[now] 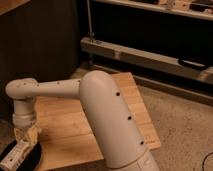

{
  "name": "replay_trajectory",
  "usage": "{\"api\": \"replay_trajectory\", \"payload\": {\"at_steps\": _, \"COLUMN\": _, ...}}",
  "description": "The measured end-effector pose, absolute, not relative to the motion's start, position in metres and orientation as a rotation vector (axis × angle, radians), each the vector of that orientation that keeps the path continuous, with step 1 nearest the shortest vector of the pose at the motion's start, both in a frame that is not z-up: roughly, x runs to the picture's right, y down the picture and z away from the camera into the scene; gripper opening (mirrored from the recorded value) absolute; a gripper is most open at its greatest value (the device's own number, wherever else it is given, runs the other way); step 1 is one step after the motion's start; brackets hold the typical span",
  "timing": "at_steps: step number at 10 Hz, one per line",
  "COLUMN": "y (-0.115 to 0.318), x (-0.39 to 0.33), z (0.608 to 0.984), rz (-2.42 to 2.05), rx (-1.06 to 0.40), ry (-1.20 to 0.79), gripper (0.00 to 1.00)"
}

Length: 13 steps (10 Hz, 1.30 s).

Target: Place the bottle in the ceramic bowl

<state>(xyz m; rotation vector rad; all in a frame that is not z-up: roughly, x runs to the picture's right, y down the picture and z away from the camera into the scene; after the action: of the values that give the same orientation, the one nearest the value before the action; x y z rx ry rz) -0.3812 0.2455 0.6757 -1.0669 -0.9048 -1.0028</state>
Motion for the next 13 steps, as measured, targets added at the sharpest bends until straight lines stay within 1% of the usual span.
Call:
{"api": "replay_trajectory", "payload": {"at_steps": 2, "y": 0.254, "x": -0.382, "z": 0.679, "rz": -1.028, "rx": -1.088, "ry": -0.892, "gripper": 0.28}}
{"api": "replay_trajectory", "payload": {"at_steps": 3, "y": 0.260, "x": -0.382, "z": 0.680, "rz": -1.045, "rx": -1.097, "ry": -0.878, "gripper": 0.43}}
{"api": "replay_trajectory", "payload": {"at_steps": 5, "y": 0.263, "x": -0.382, "z": 0.681, "rz": -1.044, "rx": -1.098, "ry": -0.865, "gripper": 0.58}}
{"api": "replay_trajectory", "payload": {"at_steps": 6, "y": 0.263, "x": -0.382, "z": 0.681, "rz": -1.043, "rx": -1.097, "ry": -0.866, "gripper": 0.59}}
{"api": "replay_trajectory", "payload": {"at_steps": 13, "y": 0.263, "x": -0.382, "z": 0.681, "rz": -1.041, "rx": -1.097, "ry": -0.865, "gripper": 0.59}}
